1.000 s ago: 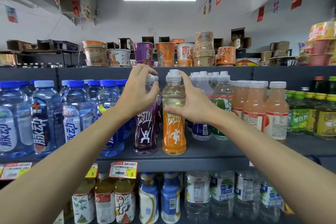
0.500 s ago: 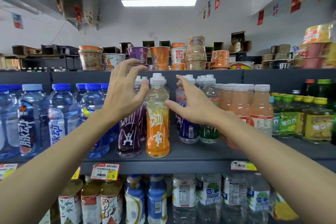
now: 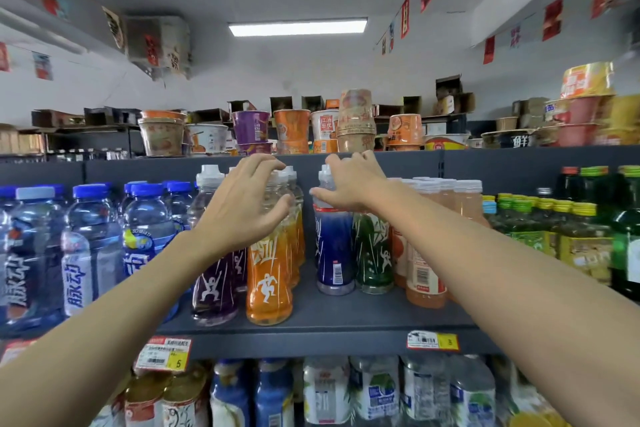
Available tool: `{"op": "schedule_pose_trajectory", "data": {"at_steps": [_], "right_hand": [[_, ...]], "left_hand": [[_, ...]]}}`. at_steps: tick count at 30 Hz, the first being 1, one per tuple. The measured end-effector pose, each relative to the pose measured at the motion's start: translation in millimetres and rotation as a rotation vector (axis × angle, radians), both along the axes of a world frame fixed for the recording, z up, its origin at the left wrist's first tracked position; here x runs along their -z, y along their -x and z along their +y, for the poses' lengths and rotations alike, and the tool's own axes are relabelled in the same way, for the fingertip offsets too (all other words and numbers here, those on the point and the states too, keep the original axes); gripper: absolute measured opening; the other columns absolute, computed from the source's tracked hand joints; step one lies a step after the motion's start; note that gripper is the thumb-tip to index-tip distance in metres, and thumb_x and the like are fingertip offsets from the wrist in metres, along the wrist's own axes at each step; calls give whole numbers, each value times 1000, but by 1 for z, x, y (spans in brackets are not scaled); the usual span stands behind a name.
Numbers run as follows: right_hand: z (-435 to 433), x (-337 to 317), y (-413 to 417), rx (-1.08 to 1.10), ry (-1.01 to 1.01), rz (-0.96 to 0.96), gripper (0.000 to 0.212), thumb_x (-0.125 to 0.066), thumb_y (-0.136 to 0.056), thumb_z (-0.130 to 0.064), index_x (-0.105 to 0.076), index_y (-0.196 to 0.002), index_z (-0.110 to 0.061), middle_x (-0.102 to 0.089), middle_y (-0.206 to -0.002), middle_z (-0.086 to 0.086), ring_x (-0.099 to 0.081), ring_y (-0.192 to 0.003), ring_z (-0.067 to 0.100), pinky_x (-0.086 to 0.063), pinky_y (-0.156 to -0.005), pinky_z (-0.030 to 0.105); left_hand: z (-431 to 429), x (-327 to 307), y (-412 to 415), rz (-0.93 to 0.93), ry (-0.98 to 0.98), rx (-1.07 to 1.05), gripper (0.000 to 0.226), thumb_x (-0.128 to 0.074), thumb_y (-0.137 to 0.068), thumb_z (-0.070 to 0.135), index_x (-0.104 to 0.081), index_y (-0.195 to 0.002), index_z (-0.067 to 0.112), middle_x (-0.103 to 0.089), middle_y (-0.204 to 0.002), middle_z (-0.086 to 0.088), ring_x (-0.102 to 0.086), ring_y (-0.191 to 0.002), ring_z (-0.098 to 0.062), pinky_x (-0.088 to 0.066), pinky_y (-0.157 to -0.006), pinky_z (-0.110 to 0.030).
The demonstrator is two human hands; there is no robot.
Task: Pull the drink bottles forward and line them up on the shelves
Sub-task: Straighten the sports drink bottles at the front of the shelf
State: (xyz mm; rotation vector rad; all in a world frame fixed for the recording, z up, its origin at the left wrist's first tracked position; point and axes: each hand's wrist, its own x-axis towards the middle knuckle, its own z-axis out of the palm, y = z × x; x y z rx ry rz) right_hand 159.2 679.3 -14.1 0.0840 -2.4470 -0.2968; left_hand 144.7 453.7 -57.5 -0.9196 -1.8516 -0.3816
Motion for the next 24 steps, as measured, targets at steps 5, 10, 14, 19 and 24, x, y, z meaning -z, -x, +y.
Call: {"op": "schedule_pose_trajectory", "data": {"at_steps": [5,10,14,19,24], "right_hand": [[-7,-9,-6,-54,84,-35,44,-46,-100,-49,-55,-124,-13,-64,-121,13,-50,-121,39,-24,-111,55],[4,-13,-23,-138,94,-34,42,-46,-99,-51,-62,-113,-16,-62,-97,1,-57,-108,31,-24,-107,55],[20,-14,-40,-191,131,-50,44,-44,-98,-56,-59,-120,-20,-58,-88,-8,-56,-105,27,-26,-105,52],[37,-8,-61,-196,191,-12,44,-48,-99,-51,-56,-132,-23,-64,-106,-1,-55,-114,28,-28,-107,50],[42,-3,-67,-219,220,0,46,-51,-99,-50,-53,-136,-22,-64,-124,5,-54,-118,28,-33,-107,47]], "left_hand": [[2,-2,-3,12,-36,33,47,-55,-93,44,-51,-132,17,-47,-137,1,-44,-127,-12,-39,-104,-31],[18,-17,-16,119,-183,106,36,-55,-95,33,-57,-124,11,-45,-138,-7,-41,-131,-16,-33,-107,-28],[46,-40,-25,141,-15,2,41,-64,-89,28,-59,-126,13,-46,-140,-6,-47,-125,-21,-41,-102,-33],[91,-47,-15,-95,219,-120,58,-73,-81,14,-50,-135,9,-47,-137,-8,-51,-121,-24,-53,-95,-38],[115,-51,24,-373,342,-296,68,-76,-80,13,-43,-139,5,-42,-140,-15,-44,-128,-29,-49,-98,-39]]}}
